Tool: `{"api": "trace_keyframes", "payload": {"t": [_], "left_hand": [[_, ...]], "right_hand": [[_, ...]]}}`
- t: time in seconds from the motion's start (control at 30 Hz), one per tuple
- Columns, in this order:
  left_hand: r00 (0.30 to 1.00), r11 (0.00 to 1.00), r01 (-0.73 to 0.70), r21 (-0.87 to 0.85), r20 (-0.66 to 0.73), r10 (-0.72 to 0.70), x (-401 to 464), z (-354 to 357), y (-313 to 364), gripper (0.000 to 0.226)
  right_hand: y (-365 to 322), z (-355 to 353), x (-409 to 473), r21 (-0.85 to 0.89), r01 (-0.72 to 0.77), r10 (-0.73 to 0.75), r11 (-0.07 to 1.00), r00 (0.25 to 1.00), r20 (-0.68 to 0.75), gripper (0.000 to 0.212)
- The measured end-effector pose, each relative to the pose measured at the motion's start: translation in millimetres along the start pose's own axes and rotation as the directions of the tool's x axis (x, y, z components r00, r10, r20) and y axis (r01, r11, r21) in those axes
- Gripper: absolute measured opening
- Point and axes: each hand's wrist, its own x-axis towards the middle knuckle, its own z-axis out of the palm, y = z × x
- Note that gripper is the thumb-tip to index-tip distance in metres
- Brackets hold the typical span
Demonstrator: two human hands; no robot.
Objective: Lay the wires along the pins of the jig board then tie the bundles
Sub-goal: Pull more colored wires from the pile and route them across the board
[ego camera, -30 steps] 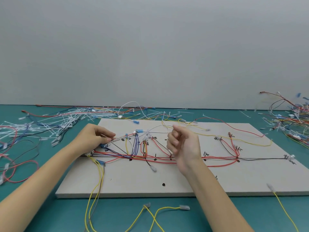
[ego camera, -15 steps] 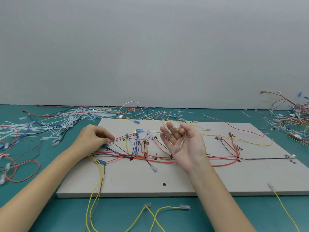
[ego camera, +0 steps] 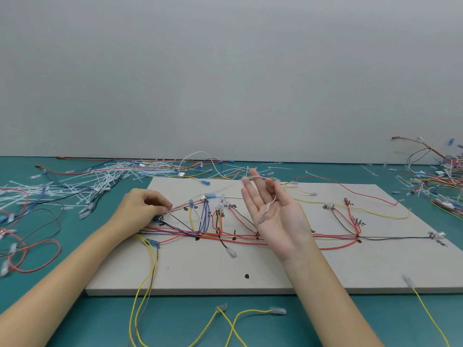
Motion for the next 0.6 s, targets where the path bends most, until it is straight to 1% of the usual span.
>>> {"api": "trace_keyframes", "payload": {"t": [0.1, 0.17, 0.23, 0.3, 0.37, 0.47, 0.53, 0.6], "left_hand": [[1.000, 1.000, -0.009, -0.003, 0.027, 0.010, 1, 0, 0, 0.036], [0.999, 1.000, -0.023, 0.000, 0.032, 0.023, 1, 0, 0, 0.040], [0.999, 0.999, -0.034, 0.008, 0.031, 0.034, 0, 0, 1, 0.040], [0.998, 0.998, -0.051, 0.034, 0.029, 0.050, -2, -1, 2, 0.036], [0.998, 0.996, -0.068, 0.066, 0.022, 0.066, -4, 0, 3, 0.032], [0.997, 0.993, -0.079, 0.091, 0.017, 0.078, -6, 1, 5, 0.029], [0.996, 0.990, -0.085, 0.113, 0.016, 0.084, -8, 1, 6, 0.027], [0.995, 0.985, -0.097, 0.139, 0.017, 0.096, -9, 0, 7, 0.027]], "right_hand": [[-7, 0, -1, 0.043, 0.029, -0.028, 0.999, 0.999, -0.015, 0.037], [-9, -1, -2, 0.036, 0.036, -0.035, 0.999, 0.998, -0.044, 0.035], [-9, -3, -2, -0.059, 0.012, -0.019, 0.998, 0.994, -0.106, 0.033], [-7, -3, -2, -0.256, -0.054, 0.003, 0.965, 0.981, -0.196, 0.033], [-6, -2, -3, -0.479, -0.150, 0.036, 0.865, 0.970, -0.239, 0.033], [-6, 2, -6, -0.727, -0.244, 0.134, 0.642, 0.969, -0.207, 0.033], [-4, 2, -8, -0.828, -0.276, 0.212, 0.489, 0.958, -0.194, 0.035], [-2, 2, -10, -0.880, -0.302, 0.271, 0.366, 0.939, -0.210, 0.038]]}}
